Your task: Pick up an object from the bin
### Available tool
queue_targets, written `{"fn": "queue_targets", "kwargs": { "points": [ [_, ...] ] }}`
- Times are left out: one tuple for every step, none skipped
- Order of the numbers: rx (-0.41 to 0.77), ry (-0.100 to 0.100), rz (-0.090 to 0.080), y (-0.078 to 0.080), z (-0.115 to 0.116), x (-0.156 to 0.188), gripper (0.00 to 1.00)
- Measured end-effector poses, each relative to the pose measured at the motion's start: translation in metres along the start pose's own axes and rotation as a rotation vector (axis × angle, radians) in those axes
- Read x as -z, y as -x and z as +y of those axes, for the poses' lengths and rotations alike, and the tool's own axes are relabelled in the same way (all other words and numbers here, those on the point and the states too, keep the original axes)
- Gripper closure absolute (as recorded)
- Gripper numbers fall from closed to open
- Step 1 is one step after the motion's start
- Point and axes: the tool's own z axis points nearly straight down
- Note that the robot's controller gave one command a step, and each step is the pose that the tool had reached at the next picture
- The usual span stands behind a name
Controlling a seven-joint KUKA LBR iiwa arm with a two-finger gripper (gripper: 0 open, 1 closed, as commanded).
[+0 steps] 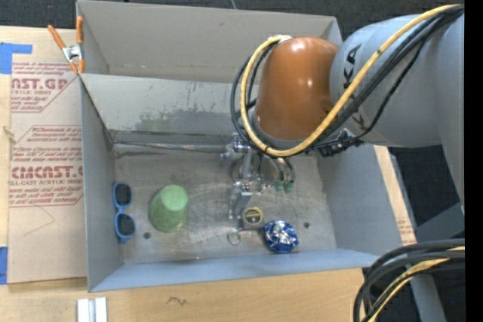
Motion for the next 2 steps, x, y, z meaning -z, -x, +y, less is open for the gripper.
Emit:
{"fn": "queue_targets", "kwargs": {
  "points": [
    [0.052,-0.003,0.009,-0.0342,-0.0918,-0.1034,0.00],
    [0.057,-0.001,0.002,-0.0313,-0.0876,-0.0988,1.00]
  ]
}}
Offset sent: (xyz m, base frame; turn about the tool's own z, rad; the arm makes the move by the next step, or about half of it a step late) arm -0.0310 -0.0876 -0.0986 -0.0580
